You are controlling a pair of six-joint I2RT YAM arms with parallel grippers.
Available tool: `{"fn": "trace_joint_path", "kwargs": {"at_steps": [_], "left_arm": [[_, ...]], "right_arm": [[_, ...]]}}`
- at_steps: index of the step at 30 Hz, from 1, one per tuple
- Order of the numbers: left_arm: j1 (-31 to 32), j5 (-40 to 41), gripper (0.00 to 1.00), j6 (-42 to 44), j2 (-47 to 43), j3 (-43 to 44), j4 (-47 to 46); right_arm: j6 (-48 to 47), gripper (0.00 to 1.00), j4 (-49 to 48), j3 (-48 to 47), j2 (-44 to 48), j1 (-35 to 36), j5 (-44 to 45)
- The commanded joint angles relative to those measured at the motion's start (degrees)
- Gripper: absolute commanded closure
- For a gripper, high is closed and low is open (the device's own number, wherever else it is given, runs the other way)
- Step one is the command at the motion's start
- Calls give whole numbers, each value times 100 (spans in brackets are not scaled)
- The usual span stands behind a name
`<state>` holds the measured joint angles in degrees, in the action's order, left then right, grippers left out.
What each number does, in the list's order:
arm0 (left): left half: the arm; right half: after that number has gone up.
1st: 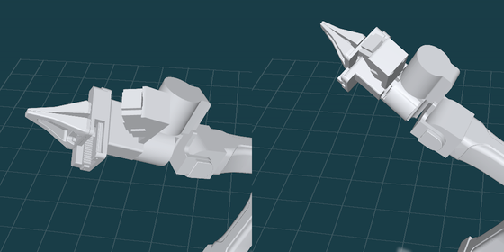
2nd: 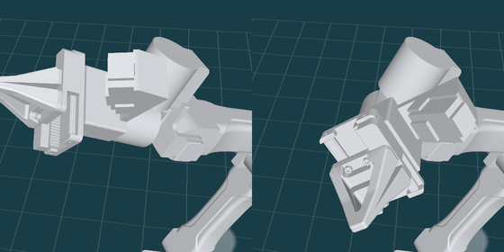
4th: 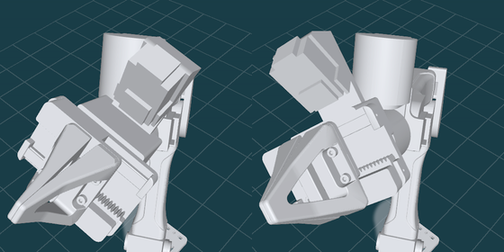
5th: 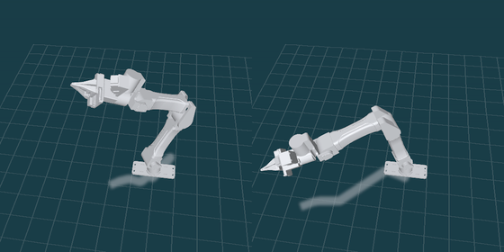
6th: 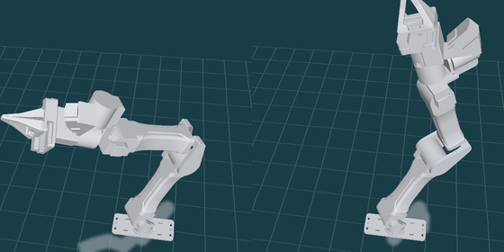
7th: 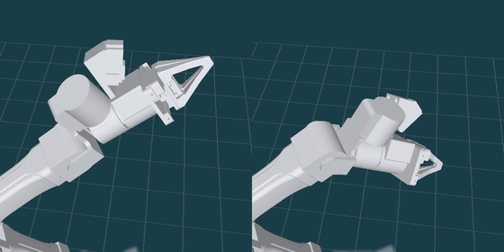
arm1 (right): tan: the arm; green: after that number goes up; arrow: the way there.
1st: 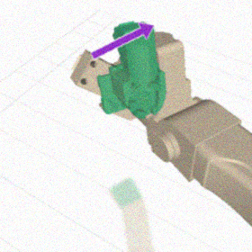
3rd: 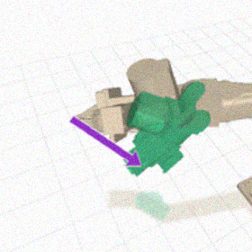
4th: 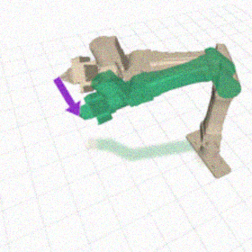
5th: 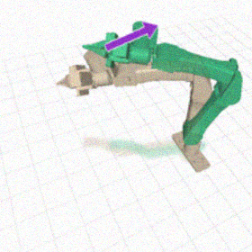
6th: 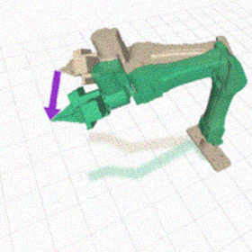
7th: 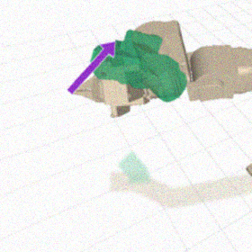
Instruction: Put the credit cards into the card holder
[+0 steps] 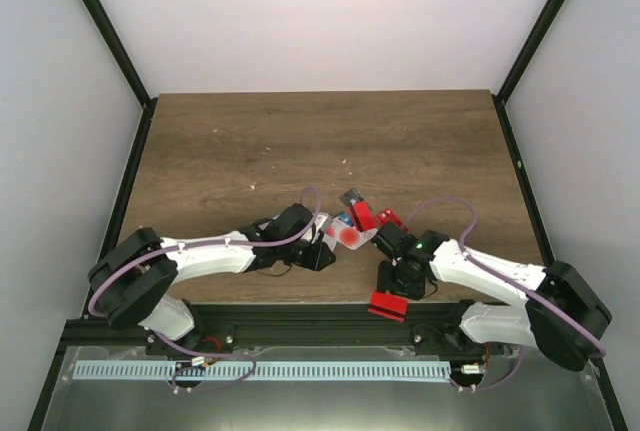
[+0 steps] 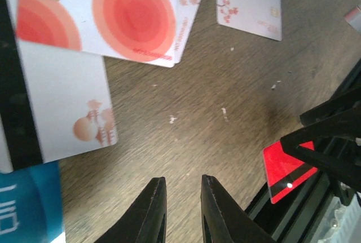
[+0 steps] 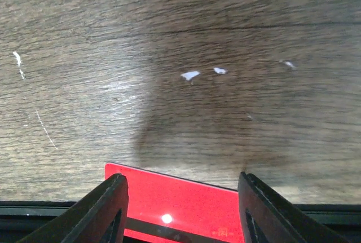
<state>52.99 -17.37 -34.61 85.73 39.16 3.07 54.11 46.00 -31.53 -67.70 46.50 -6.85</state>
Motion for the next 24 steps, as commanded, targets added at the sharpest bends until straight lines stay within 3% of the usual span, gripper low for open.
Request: {"fn": "trace_joint_path", "kwargs": {"at_steps": [1,6,13,17,24], "left_arm": [[115,-311,80,136,111,279,-226],[327,-864,81,223,424,454,-543],[611,-1403,80,274,889,613,-894],[688,-1544,81,351,1042,697,-924],[768,-1756,80,480,1270,818,-947]], "right_arm": [[311,44,664,-326,242,43,438],[499,43,918,-156,540,63,-46],[1131,38,1093,-143,531,336,-29],[1521,27,1017,20,614,392,24],[1724,25,178,436,482,395,-125]]}}
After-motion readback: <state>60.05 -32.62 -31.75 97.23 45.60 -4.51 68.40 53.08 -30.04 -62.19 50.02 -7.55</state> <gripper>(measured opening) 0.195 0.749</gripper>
